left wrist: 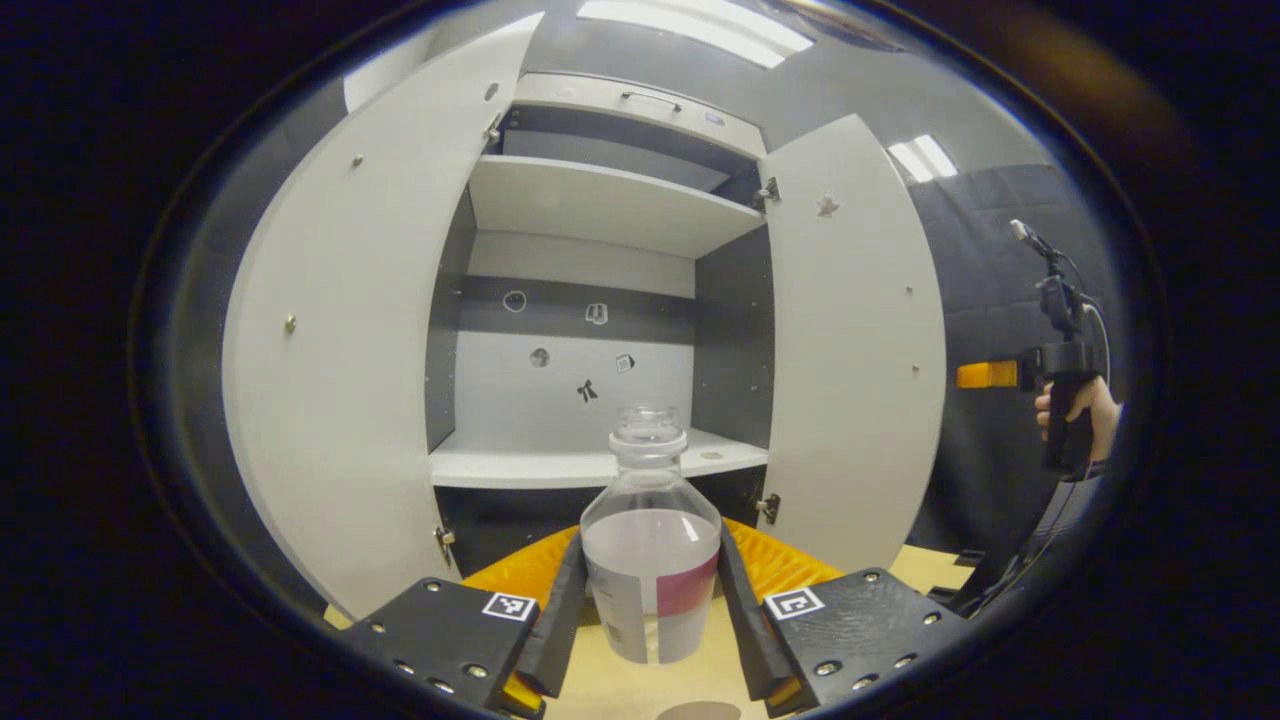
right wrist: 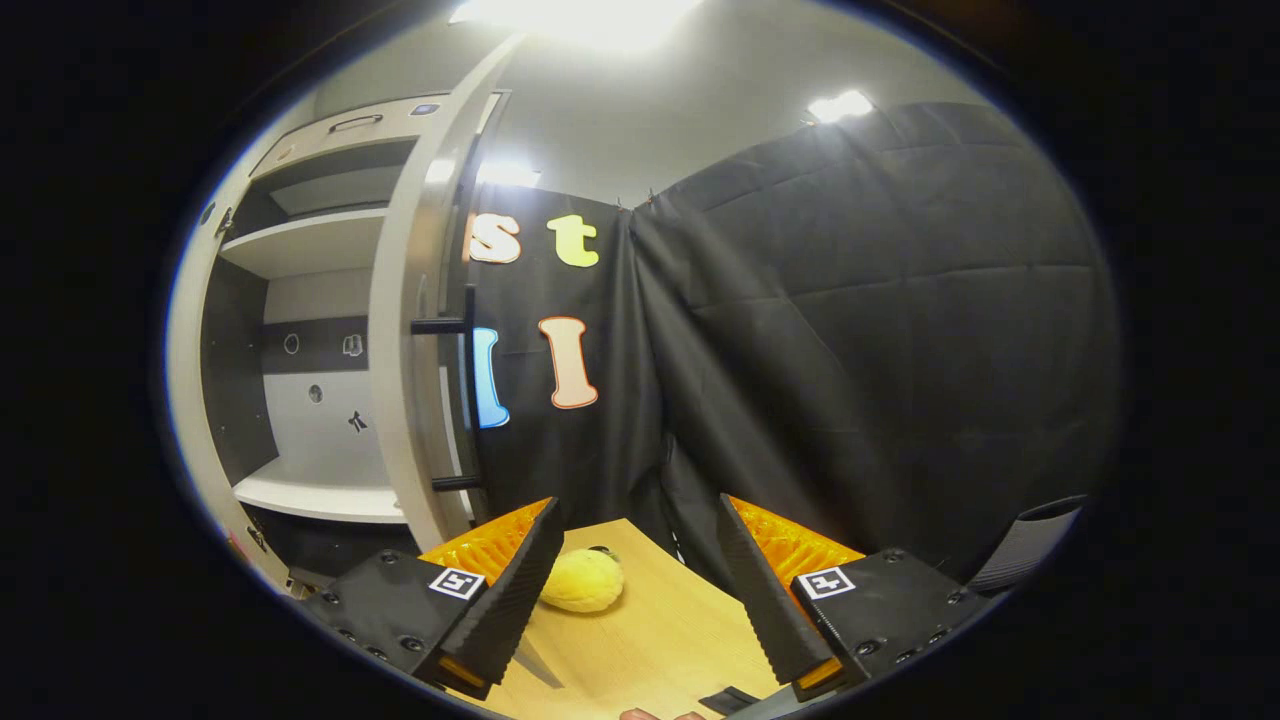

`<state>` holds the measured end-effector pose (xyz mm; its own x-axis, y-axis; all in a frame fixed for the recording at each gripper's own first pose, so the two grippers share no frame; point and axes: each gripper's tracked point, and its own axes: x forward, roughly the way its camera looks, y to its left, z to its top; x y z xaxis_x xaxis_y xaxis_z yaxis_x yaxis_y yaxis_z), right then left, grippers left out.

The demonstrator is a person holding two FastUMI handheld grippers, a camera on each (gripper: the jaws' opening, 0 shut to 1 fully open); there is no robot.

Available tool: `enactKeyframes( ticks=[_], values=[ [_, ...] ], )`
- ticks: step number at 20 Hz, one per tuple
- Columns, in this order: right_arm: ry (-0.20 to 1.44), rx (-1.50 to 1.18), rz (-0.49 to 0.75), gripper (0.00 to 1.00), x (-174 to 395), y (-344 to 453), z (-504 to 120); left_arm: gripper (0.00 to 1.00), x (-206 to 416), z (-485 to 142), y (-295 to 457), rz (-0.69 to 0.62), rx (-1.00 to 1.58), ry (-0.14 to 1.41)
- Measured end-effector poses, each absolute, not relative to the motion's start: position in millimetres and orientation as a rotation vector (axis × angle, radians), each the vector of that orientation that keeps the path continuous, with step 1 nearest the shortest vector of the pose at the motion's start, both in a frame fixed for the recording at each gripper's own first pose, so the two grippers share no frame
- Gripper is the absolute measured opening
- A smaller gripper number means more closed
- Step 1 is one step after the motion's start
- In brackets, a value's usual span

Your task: Grasp the bottle in the cabinet with the left hand and place it on the coaster, then close the right door with the right hand and the left door with the left hand.

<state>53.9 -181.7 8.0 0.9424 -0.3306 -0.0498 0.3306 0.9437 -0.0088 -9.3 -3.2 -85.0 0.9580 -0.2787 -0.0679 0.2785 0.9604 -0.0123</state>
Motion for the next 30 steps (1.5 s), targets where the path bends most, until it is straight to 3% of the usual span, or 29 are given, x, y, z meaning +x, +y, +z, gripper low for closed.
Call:
enactKeyframes(
  ticks=[1,10,11,12,17,23,24,26,27,28,30],
  values=[
    [0.046,-0.006,-0.332,0.96,53,-178,9,0.68,-13,-95,-4,-0.285,-0.002,0.068],
    [0.032,-0.029,-0.354,0.98,15,-170,19,0.68,-33,-204,-33,-0.344,-0.046,0.218],
    [0.034,-0.03,-0.363,0.96,12,-174,22,0.75,-35,-215,-36,-0.349,-0.046,0.238],
    [0.036,-0.026,-0.37,0.96,9,-176,21,0.68,-39,-226,-39,-0.354,-0.041,0.25],
    [0.055,-0.045,-0.375,0.96,-2,-174,18,0.68,-57,-277,-51,-0.369,0.01,0.305],
    [0.056,-0.081,-0.387,0.96,-6,-180,22,0.69,-62,-301,-60,-0.385,0.044,0.318],
    [0.058,-0.078,-0.388,0.96,-5,-180,21,0.76,-62,-302,-61,-0.387,0.045,0.318],
    [0.065,-0.069,-0.386,0.96,-5,-180,18,0.62,-64,-311,-63,-0.387,0.052,0.335],
    [0.067,-0.069,-0.385,0.96,-5,-179,17,0.77,-65,-317,-64,-0.387,0.056,0.352],
    [0.068,-0.074,-0.382,0.96,-4,-179,17,0.7,-67,-318,-65,-0.389,0.057,0.348],
    [0.063,-0.089,-0.381,0.96,-4,-177,17,0.71,-68,-317,-65,-0.397,0.071,0.348]
  ],
)
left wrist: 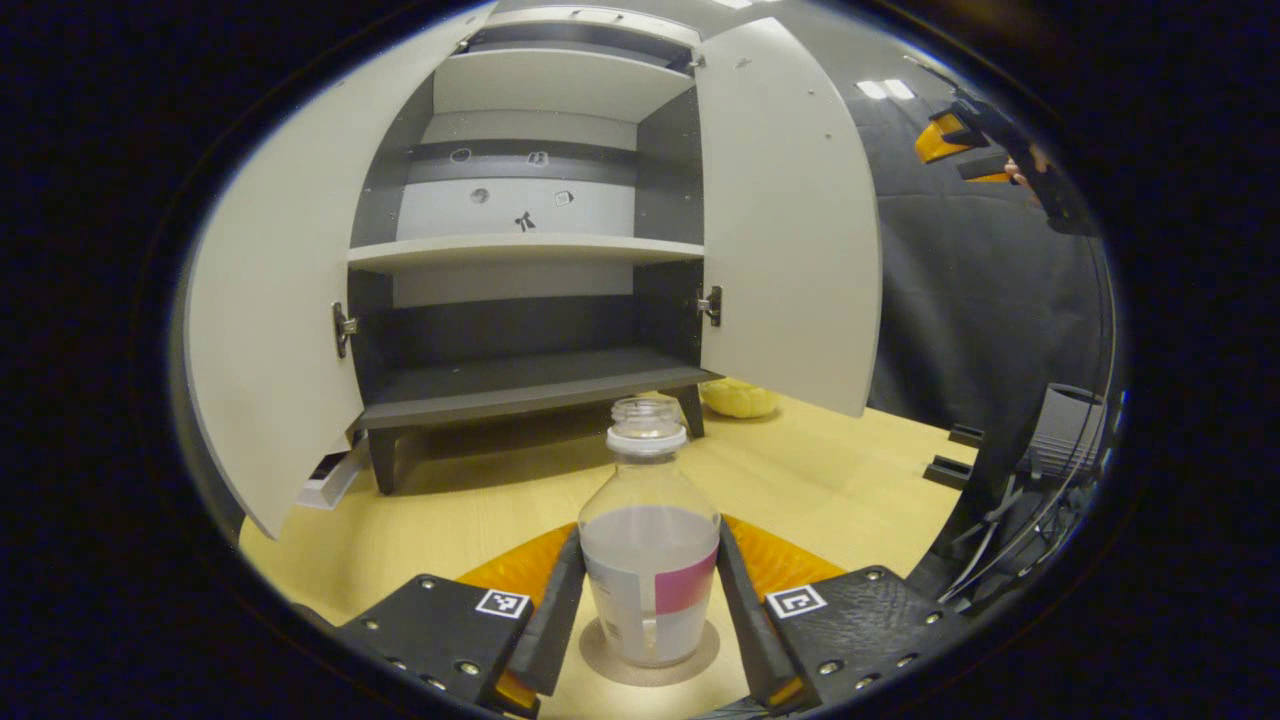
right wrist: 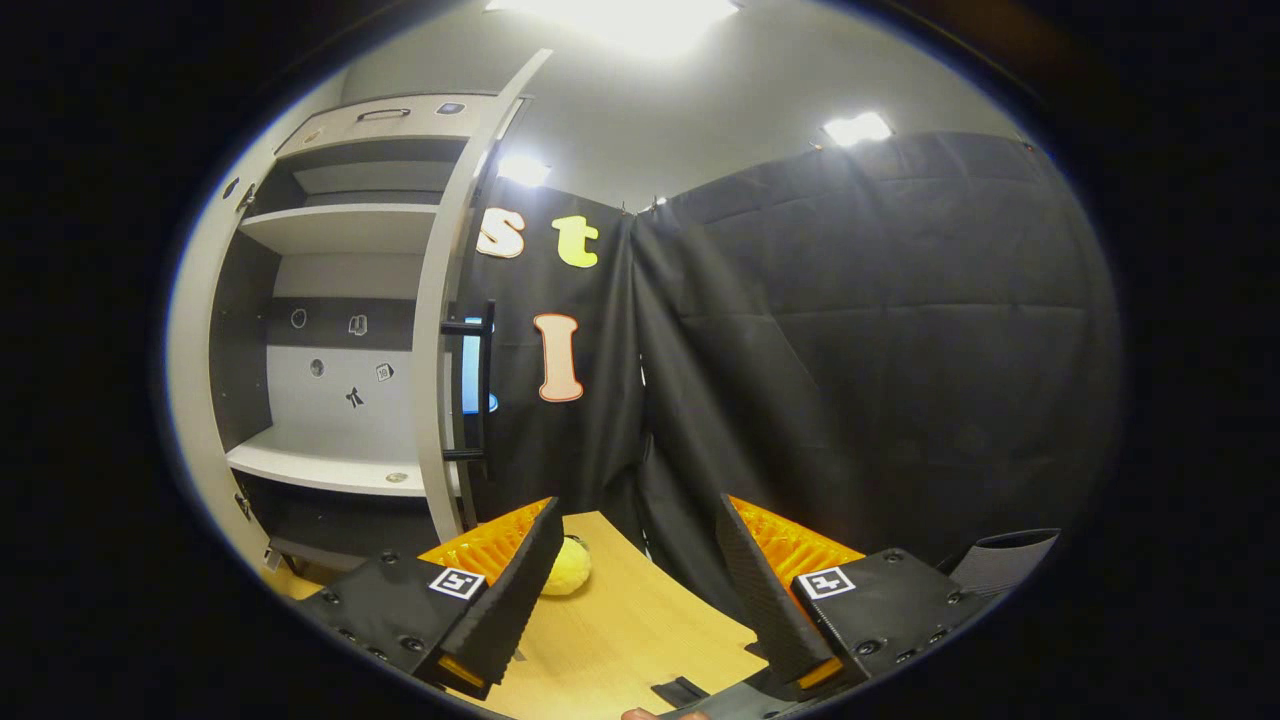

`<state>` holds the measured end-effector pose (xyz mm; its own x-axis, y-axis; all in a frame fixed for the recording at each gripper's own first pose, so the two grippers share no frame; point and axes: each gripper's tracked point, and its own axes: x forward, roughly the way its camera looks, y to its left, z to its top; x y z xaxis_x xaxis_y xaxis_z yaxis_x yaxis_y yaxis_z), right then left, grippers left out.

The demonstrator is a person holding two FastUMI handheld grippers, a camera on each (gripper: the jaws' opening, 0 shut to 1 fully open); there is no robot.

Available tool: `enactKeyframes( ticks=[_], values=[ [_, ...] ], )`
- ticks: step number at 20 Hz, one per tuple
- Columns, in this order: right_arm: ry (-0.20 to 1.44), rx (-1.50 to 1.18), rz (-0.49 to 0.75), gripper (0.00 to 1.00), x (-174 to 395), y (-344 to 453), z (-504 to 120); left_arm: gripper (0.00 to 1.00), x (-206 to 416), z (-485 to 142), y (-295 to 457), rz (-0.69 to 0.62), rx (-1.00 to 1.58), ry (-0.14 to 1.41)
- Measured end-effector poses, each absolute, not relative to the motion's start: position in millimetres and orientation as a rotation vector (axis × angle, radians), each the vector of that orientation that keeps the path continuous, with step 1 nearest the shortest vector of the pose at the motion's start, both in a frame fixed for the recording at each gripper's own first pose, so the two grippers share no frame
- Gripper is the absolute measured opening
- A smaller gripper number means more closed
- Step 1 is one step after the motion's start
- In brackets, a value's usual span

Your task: Grasp the bottle in the cabinet with the left hand and place it on the coaster, then close the right door with the right hand and the left door with the left hand.

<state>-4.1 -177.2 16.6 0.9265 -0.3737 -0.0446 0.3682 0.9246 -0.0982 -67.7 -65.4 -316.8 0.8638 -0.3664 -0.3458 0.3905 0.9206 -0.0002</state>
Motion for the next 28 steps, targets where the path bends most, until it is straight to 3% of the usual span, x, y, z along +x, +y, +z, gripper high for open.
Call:
enactKeyframes(
  ticks=[2,3,4,6,8,9,10,11,12,13,17,18,20,24,26,28],
  values=[
    [0.063,-0.087,-0.368,0.96,-1,-172,14,0.71,-73,-316,-65,-0.399,0.079,0.358],
    [0.062,-0.082,-0.366,0.96,-1,-171,14,0.77,-75,-317,-64,-0.398,0.078,0.362],
    [0.061,-0.077,-0.364,0.96,0,-172,13,0.71,-77,-317,-63,-0.398,0.078,0.369],
    [0.037,-0.082,-0.372,0.98,-3,-173,18,0.73,-80,-323,-63,-0.396,0.081,0.403],
    [0.025,-0.083,-0.377,0.96,-2,-174,17,0.92,-78,-326,-53,-0.368,0.108,0.42],
    [0.026,-0.081,-0.379,0.96,-1,-174,15,0.92,-78,-324,-53,-0.365,0.11,0.419],
    [0.028,-0.078,-0.379,0.96,-1,-175,14,0.85,-79,-319,-54,-0.372,0.102,0.415],
    [0.028,-0.074,-0.38,0.96,0,-176,12,0.92,-81,-313,-56,-0.379,0.092,0.41],
    [0.029,-0.07,-0.381,0.96,1,-176,12,0.86,-82,-306,-58,-0.385,0.086,0.404],
    [0.029,-0.066,-0.384,0.96,1,-178,12,0.86,-84,-296,-59,-0.392,0.077,0.396],
    [0.015,-0.069,-0.397,0.96,-1,-181,14,0.86,-92,-240,-74,-0.465,0.06,0.329],
    [0.012,-0.076,-0.399,0.96,-1,-181,15,0.92,-94,-222,-76,-0.482,0.047,0.305],
    [0.005,-0.082,-0.4,0.96,-1,-181,17,0.86,-92,-185,-74,-0.49,0.021,0.257],
    [-0.008,-0.054,-0.396,0.96,-1,-178,20,0.92,-79,-106,-48,-0.416,0.009,0.142],
    [-0.01,-0.044,-0.401,0.96,0,-178,22,0.85,-74,-75,-30,-0.359,0.028,0.108],
    [-0.007,-0.023,-0.396,0.98,4,-176,25,0.92,-68,-47,-11,-0.297,0.024,0.095]
  ],
)
